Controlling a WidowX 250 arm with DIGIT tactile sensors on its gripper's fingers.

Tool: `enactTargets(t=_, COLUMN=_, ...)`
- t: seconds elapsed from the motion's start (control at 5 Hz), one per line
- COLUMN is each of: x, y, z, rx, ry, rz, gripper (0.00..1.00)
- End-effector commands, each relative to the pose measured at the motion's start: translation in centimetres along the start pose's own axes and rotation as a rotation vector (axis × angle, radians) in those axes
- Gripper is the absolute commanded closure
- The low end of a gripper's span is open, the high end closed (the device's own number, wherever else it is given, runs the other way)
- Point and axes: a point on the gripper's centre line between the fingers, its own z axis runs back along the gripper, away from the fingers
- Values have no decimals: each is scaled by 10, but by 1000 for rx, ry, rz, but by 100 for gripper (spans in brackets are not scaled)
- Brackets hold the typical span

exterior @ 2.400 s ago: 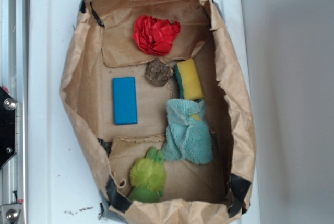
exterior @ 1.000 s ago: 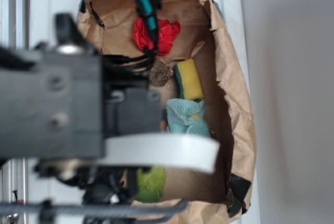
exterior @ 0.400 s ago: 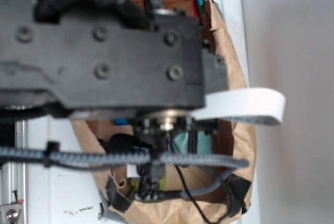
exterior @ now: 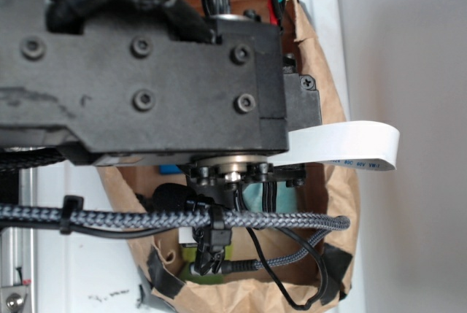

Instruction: Grab the green animal.

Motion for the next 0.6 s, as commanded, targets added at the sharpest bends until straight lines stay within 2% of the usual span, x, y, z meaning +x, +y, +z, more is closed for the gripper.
enactTargets(t=0.0, x=14, y=1, z=7, rx=-5, ry=-46, rz=-143, gripper=0)
enactTargets(t=0.4, x=33, y=2, z=-4, rx=-57, ry=-34, rz=-406, gripper=0)
